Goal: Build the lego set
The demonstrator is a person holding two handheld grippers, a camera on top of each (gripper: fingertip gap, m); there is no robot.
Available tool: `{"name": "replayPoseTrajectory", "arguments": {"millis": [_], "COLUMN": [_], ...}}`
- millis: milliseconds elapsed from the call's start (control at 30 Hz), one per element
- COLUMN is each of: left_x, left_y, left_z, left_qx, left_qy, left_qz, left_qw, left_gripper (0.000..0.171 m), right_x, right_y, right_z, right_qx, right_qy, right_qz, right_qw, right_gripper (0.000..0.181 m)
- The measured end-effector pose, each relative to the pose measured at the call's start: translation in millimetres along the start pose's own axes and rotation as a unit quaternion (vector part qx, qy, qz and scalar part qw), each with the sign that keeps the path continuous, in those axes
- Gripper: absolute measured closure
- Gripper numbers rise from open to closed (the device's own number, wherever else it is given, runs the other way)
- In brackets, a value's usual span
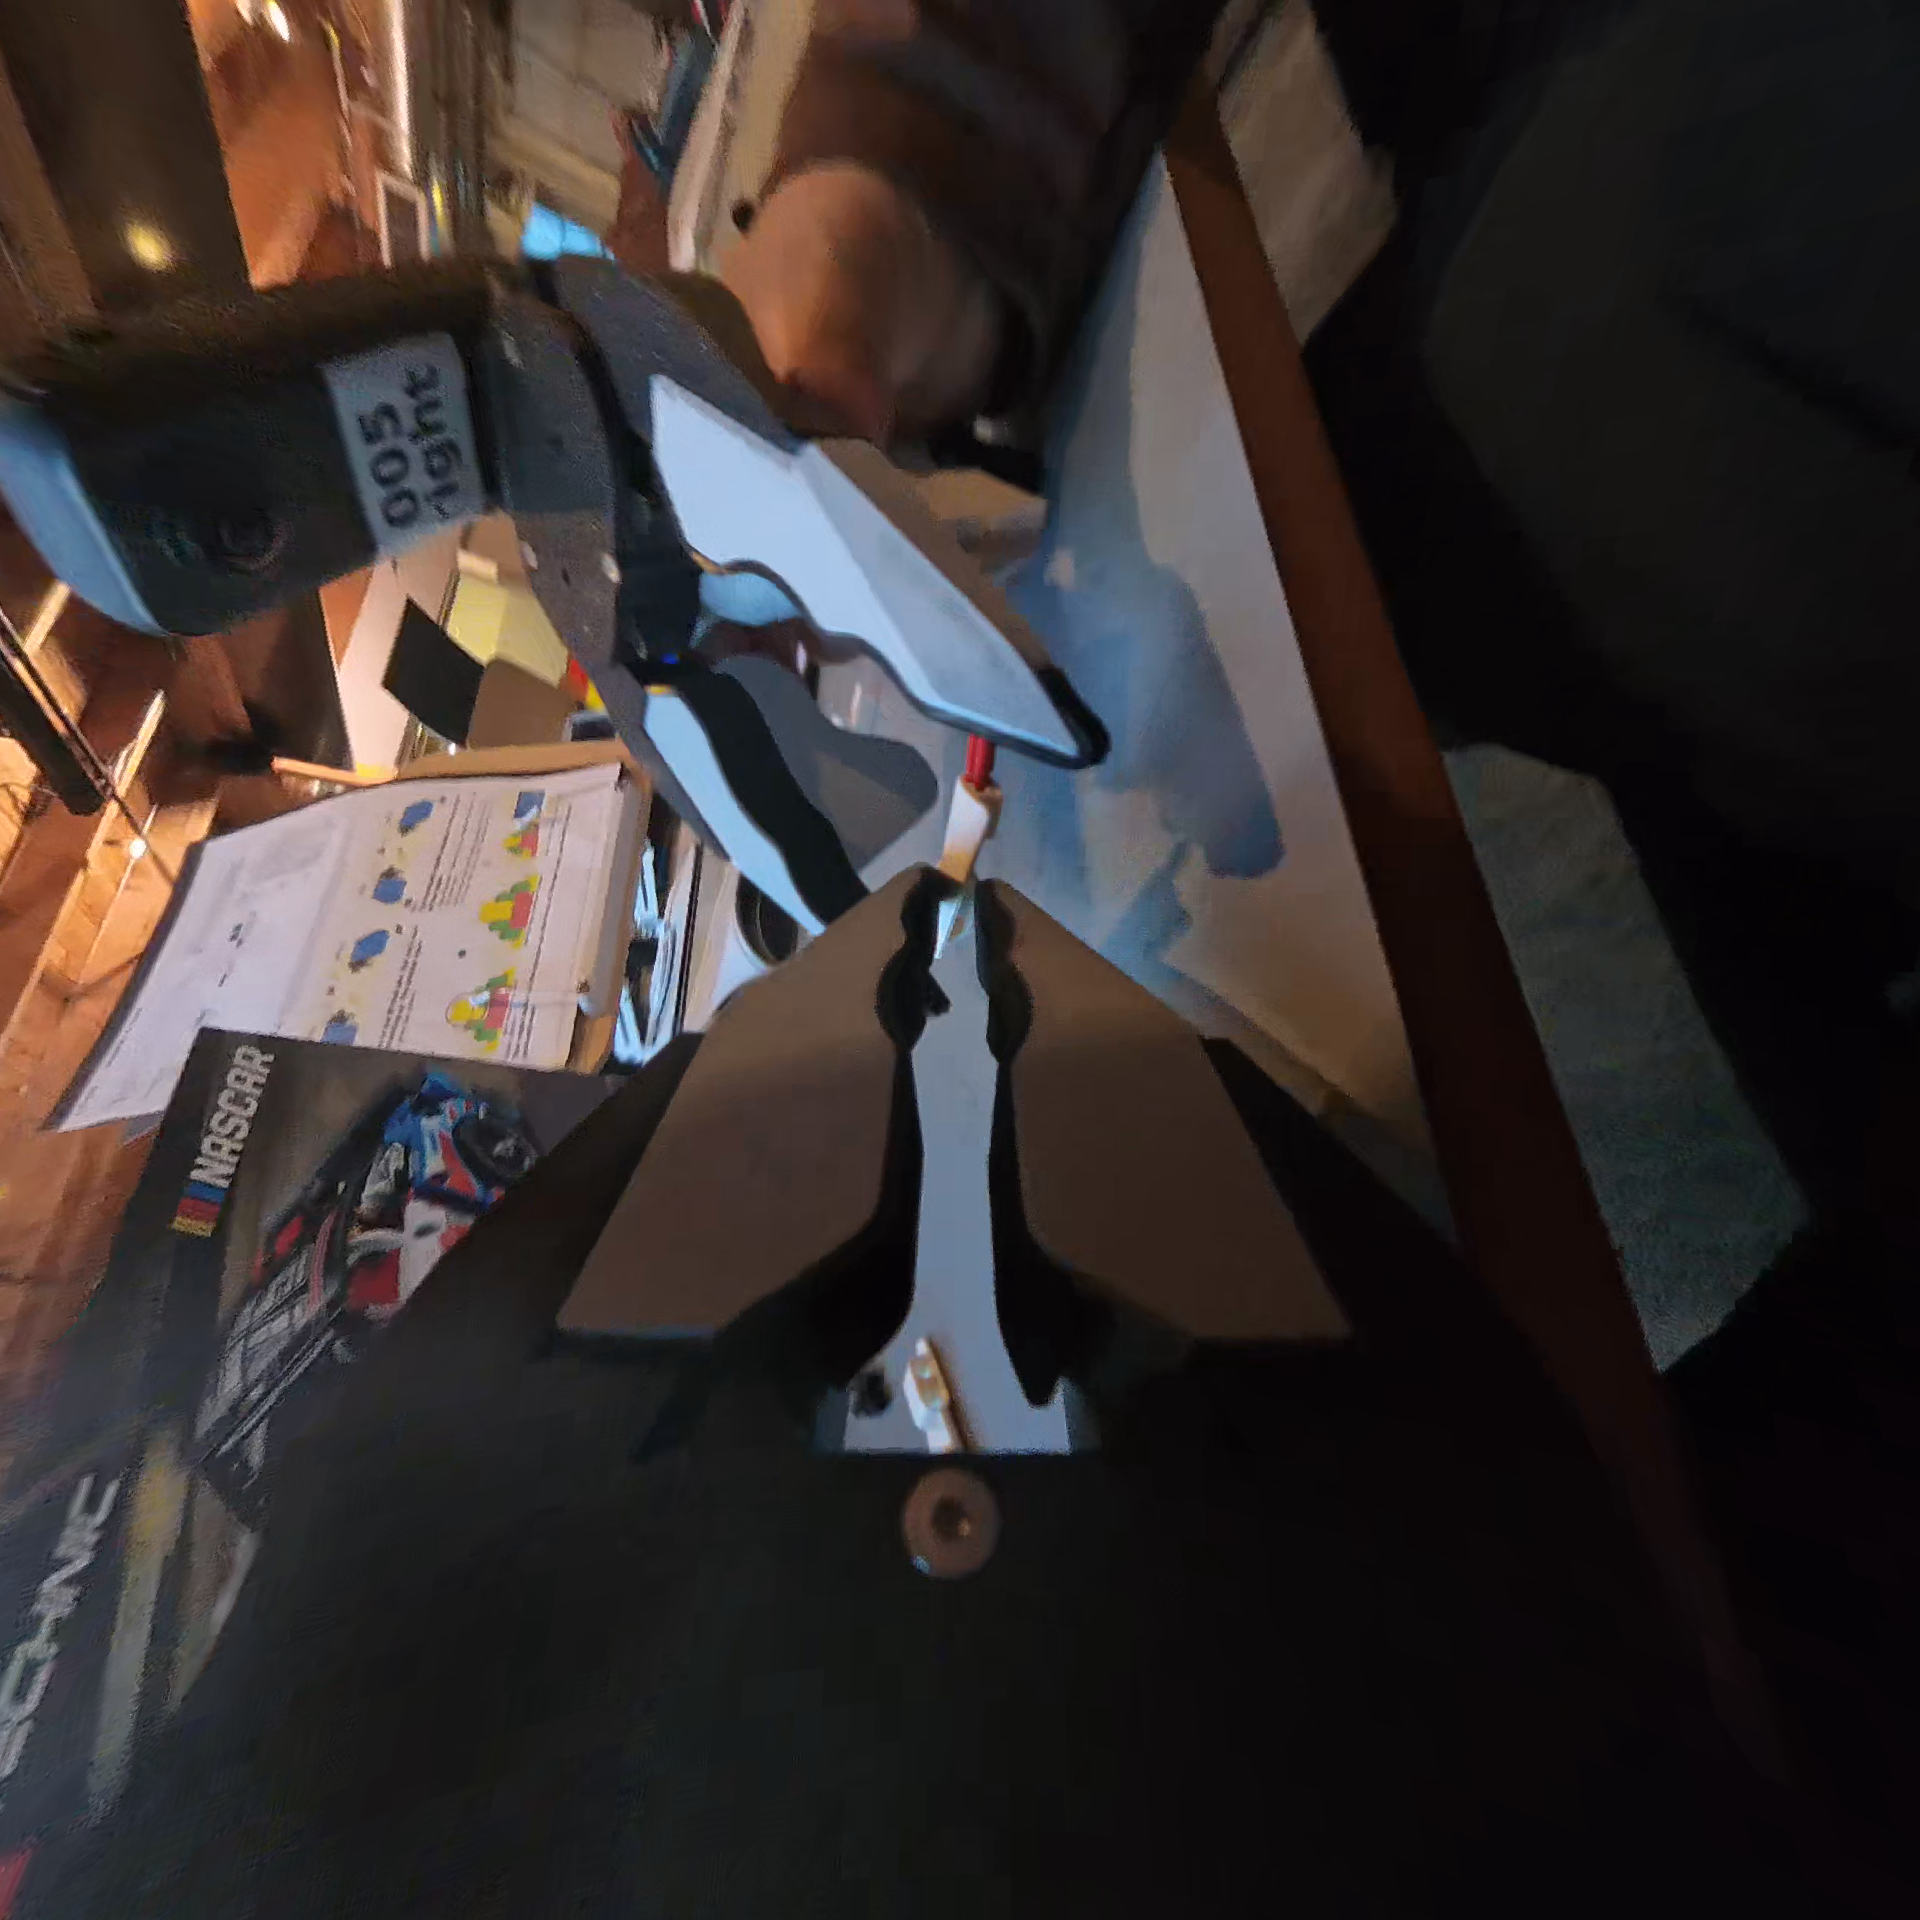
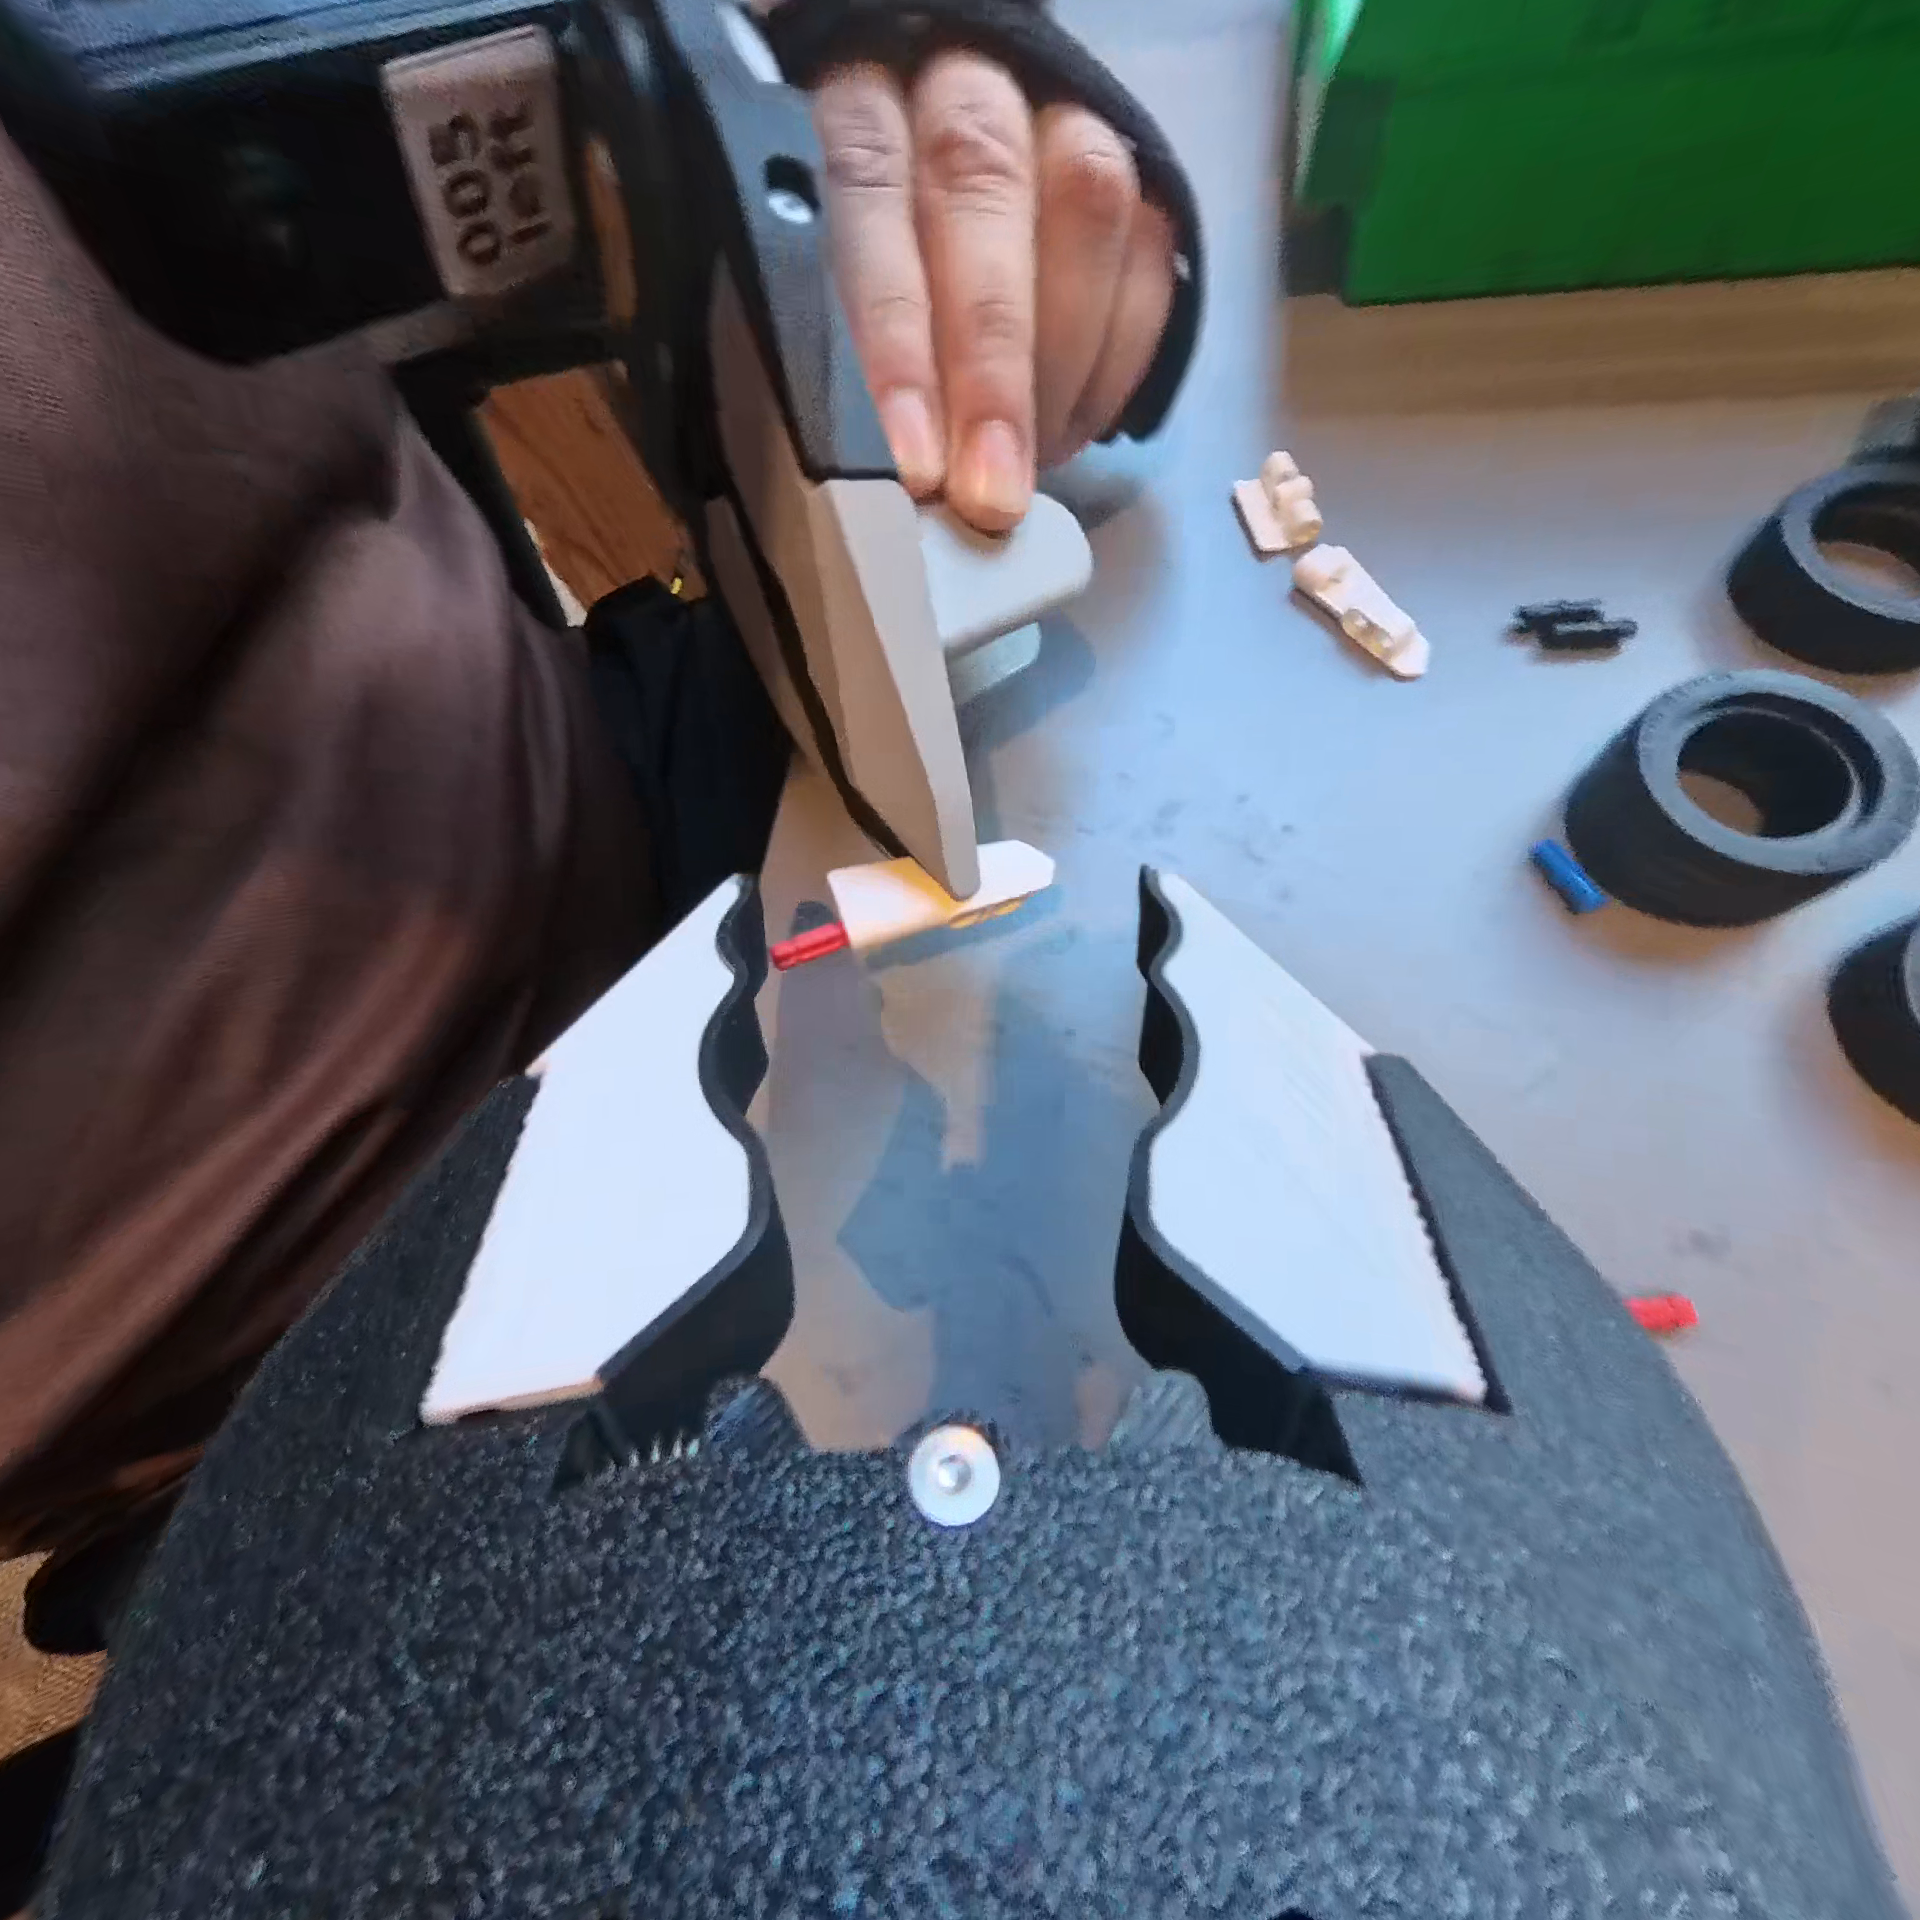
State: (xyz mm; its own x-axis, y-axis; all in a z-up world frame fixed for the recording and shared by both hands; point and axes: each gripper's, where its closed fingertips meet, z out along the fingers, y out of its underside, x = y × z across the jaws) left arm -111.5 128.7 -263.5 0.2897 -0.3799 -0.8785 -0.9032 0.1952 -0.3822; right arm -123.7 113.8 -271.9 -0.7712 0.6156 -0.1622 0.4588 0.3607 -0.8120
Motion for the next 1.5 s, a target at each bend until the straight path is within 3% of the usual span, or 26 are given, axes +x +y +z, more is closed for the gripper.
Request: {"name": "replayPoseTrajectory", "arguments": {"millis": [100, 200, 400, 500, 667, 1000, 1233, 1500], "left_x": [-8.8, -23.2, -25.1, -25.8, -28.0, -28.0, -32.8, -35.4], "left_y": [-8.8, -9.6, -15.9, -17.9, -20.4, -20.8, -19.9, -19.7], "left_z": [-4.1, -9.8, -13.1, -14.3, -16.2, -16.6, -18.7, -19.8], "left_qx": [0.055, 0.076, 0.097, 0.104, 0.107, 0.108, 0.111, 0.112], "left_qy": [-0.002, -0.019, -0.022, -0.022, -0.033, -0.033, -0.043, -0.049], "left_qz": [-0.02, -0.067, -0.07, -0.074, -0.064, -0.064, -0.074, -0.077], "left_qw": [0.998, 0.995, 0.993, 0.992, 0.992, 0.991, 0.99, 0.989], "left_gripper": [0.168, 0.168, 0.168, 0.168, 0.168, 0.168, 0.168, 0.168], "right_x": [-10.6, -15.6, -23.9, -24.6, -23.6, -25.6, -24.2, -26.3], "right_y": [-12.2, -17.6, -38.3, -40.6, -42.1, -44.9, -46.1, -43.5], "right_z": [0.1, -3.6, -19.2, -18.5, -18.0, -18.6, -24.6, -24.6], "right_qx": [0.031, 0.052, 0.13, 0.134, 0.135, 0.141, 0.154, 0.145], "right_qy": [-0.034, -0.055, -0.115, -0.127, -0.142, -0.162, -0.17, -0.173], "right_qz": [-0.005, 0.004, 0.045, 0.051, 0.068, 0.078, 0.084, 0.074], "right_qw": [0.999, 0.997, 0.984, 0.981, 0.978, 0.973, 0.97, 0.971], "right_gripper": [0.11, 0.111, 0.12, 0.125, 0.118, 0.131, 0.122, 0.125]}}
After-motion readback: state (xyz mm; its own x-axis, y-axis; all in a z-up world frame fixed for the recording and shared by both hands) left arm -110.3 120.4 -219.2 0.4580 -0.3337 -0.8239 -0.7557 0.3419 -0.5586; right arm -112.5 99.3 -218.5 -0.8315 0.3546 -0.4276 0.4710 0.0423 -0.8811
